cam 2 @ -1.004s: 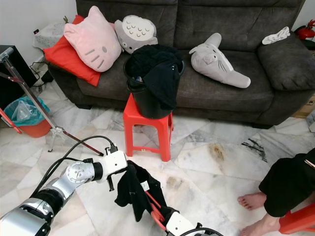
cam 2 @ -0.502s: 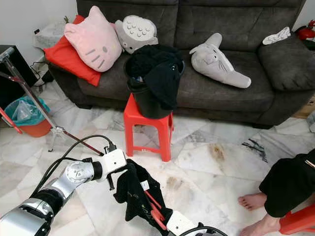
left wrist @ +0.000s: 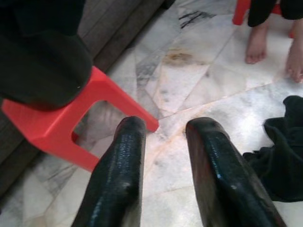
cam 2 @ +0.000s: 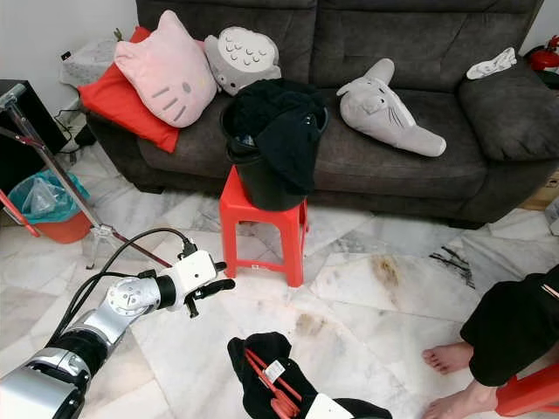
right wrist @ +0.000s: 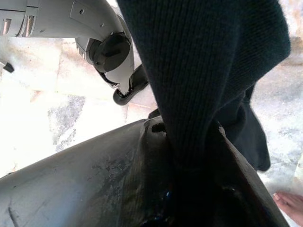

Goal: Hang hanger

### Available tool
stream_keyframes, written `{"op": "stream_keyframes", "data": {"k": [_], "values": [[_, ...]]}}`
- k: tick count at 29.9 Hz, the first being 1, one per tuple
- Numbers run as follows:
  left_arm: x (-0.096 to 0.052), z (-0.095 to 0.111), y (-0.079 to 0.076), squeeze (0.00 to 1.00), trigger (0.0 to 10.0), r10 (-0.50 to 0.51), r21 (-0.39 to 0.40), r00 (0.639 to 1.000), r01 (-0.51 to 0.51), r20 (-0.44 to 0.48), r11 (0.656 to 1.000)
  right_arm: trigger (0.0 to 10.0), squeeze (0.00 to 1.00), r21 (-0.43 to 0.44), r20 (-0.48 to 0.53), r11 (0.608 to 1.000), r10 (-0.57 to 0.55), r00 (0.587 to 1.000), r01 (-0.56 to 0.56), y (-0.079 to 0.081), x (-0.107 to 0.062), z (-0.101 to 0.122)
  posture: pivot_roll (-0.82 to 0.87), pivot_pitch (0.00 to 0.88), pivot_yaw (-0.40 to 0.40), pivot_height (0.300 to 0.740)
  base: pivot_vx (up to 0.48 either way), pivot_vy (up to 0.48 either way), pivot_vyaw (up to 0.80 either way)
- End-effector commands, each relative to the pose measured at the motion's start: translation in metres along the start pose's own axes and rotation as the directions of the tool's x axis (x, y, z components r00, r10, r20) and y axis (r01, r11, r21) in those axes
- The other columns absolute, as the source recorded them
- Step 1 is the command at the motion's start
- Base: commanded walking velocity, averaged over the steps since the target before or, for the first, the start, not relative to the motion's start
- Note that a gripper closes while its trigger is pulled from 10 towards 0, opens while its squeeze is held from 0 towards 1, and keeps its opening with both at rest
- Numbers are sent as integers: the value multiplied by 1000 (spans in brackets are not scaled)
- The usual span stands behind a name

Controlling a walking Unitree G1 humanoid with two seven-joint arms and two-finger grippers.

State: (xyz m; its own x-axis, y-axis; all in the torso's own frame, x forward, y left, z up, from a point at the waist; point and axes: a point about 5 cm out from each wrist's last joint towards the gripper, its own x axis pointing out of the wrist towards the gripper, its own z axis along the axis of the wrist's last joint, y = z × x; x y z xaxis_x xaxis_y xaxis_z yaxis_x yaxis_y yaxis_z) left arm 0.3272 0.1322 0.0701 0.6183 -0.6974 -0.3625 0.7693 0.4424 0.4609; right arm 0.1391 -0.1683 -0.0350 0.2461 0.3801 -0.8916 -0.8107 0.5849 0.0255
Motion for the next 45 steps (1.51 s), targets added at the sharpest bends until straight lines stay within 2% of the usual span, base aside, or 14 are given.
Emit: {"op": "stream_keyframes", "data": {"k": [1,2,11,13,17,22,23,27,29,31,33,37,42,45], "values": [[-2,1,6,1000,10000,13,27,1000,-13,-13,1000,10000,0,5,25,1000,27,999,-27,5,0,5,-36,74,54,740,0,0,0],[-2,-2,5,0,10000,26,42,999,-24,-37,999,10000,0,8,11,1000,13,1000,-13,5,0,3,-35,76,53,740,0,0,0],[-3,-17,-11,0,10000,9,87,991,3,-132,996,10000,0,29,12,997,-74,997,73,-6,0,5,-31,74,57,740,0,0,0],[-2,-24,-20,0,10000,29,46,989,-22,-142,999,10000,0,34,24,991,-132,991,131,-13,0,7,-32,74,57,740,0,0,0],[-4,-31,-25,0,10000,90,-18,984,-94,-152,995,10000,0,88,65,978,-194,979,188,-21,2,12,-34,75,58,740,0,0,0],[-13,-50,-31,0,10000,215,-152,949,-254,-232,955,10000,0,212,140,944,-287,948,255,-32,3,17,-35,73,58,740,0,0,0],[-16,-54,-32,0,10000,249,-189,935,-300,-251,935,10000,0,222,161,932,-325,932,287,-37,3,18,-33,74,58,740,0,0,0],[-26,-67,-36,0,10000,315,-231,894,-395,-318,889,10000,0,250,180,894,-420,890,371,-49,4,13,-34,71,59,740,0,0,0],[-30,-72,-39,0,10000,344,-248,874,-438,-344,864,10000,0,299,188,868,-460,868,396,-53,6,11,-38,67,58,740,0,0,0],[-31,-74,-40,0,10000,352,-251,868,-449,-351,857,10000,0,319,188,859,-472,861,401,-54,7,10,-38,67,58,740,0,0,0],[-34,-80,-49,0,10000,354,-278,849,-476,-391,834,10000,0,347,179,848,-479,859,401,-54,13,9,-37,61,56,740,0,0,0],[-33,-84,-59,0,10000,336,-289,844,-474,-418,832,10000,0,383,186,841,-475,860,381,-52,20,10,-32,58,55,740,0,0,0],[-37,-91,-73,0,10000,326,-321,825,-498,-461,806,10000,0,480,161,793,-499,852,374,-50,31,10,-39,52,58,740,0,0,0],[-40,-97,-79,0,10000,316,-350,809,-518,-495,780,10000,0,574,115,732,-517,848,368,-47,36,2,-34,44,57,740,0,0,0]]}}
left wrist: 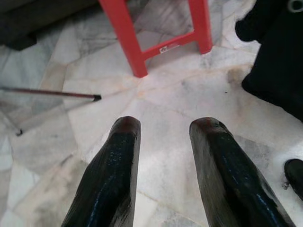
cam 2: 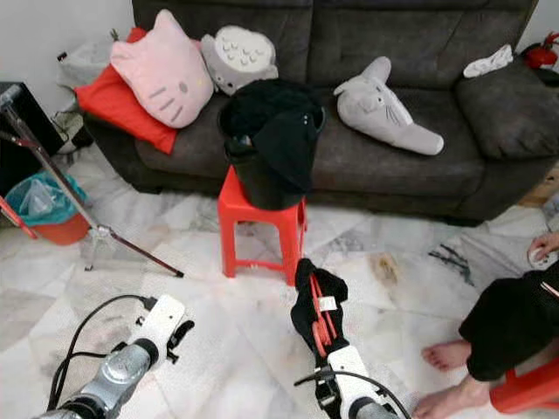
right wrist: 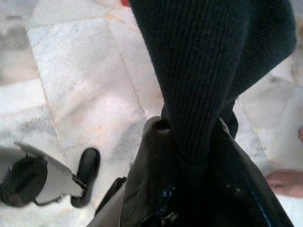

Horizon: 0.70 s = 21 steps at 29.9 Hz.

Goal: Hang hanger

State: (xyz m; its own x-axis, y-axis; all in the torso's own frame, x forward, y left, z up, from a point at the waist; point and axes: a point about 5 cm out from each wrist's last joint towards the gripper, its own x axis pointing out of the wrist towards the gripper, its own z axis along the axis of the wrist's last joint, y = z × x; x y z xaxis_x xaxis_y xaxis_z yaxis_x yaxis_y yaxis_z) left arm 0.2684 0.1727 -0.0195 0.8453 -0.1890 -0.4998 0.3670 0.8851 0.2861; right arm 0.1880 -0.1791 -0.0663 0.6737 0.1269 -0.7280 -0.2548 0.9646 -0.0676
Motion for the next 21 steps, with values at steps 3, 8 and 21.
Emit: {"op": "stream_keyframes", "data": {"k": [3,8,21], "values": [[-7,-19,4,0,10000,60,-98,995,-68,-86,993,10000,0,82,-13,996,-39,999,40,0,1,-7,-36,42,55,740,0,0,0],[-12,-34,8,0,10000,81,-230,980,-122,-180,966,10000,0,147,-18,988,-42,999,45,3,2,-14,-29,25,54,740,0,0,0],[-34,-72,5,0,10000,116,-303,939,-218,-323,927,10000,0,209,-110,972,-87,990,108,2,-7,-45,-30,0,40,740,0,0,0]]}}
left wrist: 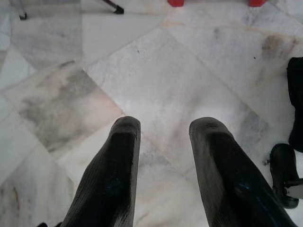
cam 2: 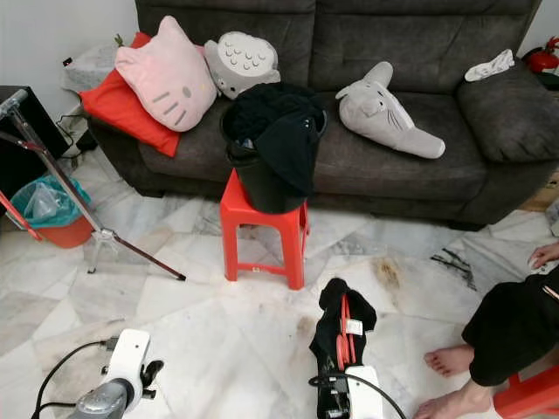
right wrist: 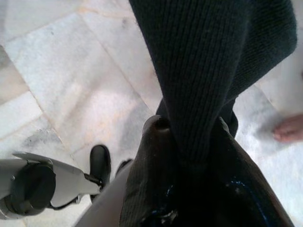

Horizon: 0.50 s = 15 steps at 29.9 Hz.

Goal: Hang hanger

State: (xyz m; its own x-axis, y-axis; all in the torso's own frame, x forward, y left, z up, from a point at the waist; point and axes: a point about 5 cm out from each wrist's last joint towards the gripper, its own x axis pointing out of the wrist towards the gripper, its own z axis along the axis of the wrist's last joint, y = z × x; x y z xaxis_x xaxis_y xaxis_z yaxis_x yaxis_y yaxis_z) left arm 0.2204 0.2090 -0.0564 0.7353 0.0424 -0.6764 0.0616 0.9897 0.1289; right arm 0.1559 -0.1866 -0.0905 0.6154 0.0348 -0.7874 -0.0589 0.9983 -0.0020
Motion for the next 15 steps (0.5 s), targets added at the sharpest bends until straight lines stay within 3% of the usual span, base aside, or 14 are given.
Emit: {"op": "stream_keyframes", "data": {"k": [1,15], "values": [[-2,-9,4,0,10000,16,-21,999,-17,-40,1000,10000,0,21,-11,999,-24,1000,24,-2,-2,-6,-30,0,40,740,0,0,0],[-5,-17,6,0,10000,32,-54,997,-36,-65,998,10000,0,72,-80,995,-56,995,61,-4,-5,-20,-27,26,37,740,0,0,0]]}}
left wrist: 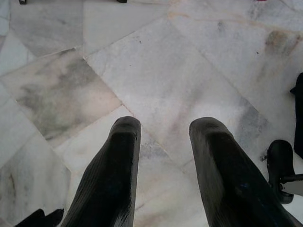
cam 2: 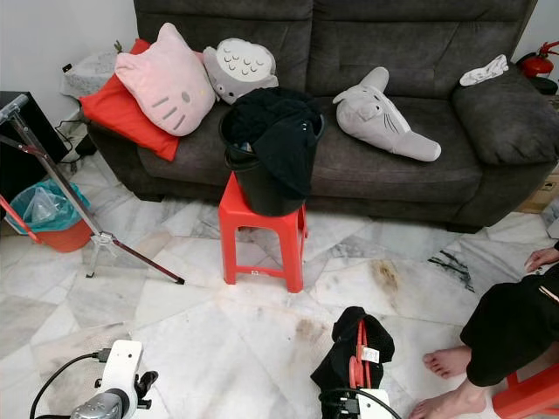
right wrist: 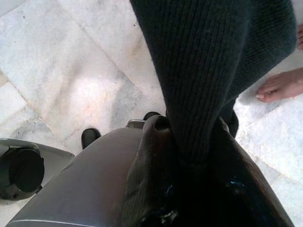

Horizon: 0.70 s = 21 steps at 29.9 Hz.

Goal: Hang hanger

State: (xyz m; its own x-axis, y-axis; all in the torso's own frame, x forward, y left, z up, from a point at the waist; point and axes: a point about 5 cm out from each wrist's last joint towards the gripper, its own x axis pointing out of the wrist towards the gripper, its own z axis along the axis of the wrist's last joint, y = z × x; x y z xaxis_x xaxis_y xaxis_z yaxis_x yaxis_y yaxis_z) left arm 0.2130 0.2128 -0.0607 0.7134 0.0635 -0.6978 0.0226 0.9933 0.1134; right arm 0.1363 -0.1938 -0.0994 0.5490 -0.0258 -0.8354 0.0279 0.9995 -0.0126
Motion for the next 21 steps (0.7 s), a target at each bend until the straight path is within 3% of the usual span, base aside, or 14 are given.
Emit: {"op": "stream_keyframes", "data": {"k": [1,14,21], "values": [[-2,-8,3,0,10000,18,-19,999,-18,-30,1000,10000,0,10,3,1000,2,1000,-2,3,1,1,-26,27,37,740,0,0,0],[-2,-6,2,0,10000,17,-27,1000,-17,-25,999,10000,0,11,-24,1000,-14,1000,15,1,3,4,-33,57,43,740,0,0,0],[-3,-9,2,0,10000,14,-19,1000,-15,-26,1000,10000,0,3,-46,1000,-9,999,9,4,2,0,-18,0,42,740,0,0,0]]}}
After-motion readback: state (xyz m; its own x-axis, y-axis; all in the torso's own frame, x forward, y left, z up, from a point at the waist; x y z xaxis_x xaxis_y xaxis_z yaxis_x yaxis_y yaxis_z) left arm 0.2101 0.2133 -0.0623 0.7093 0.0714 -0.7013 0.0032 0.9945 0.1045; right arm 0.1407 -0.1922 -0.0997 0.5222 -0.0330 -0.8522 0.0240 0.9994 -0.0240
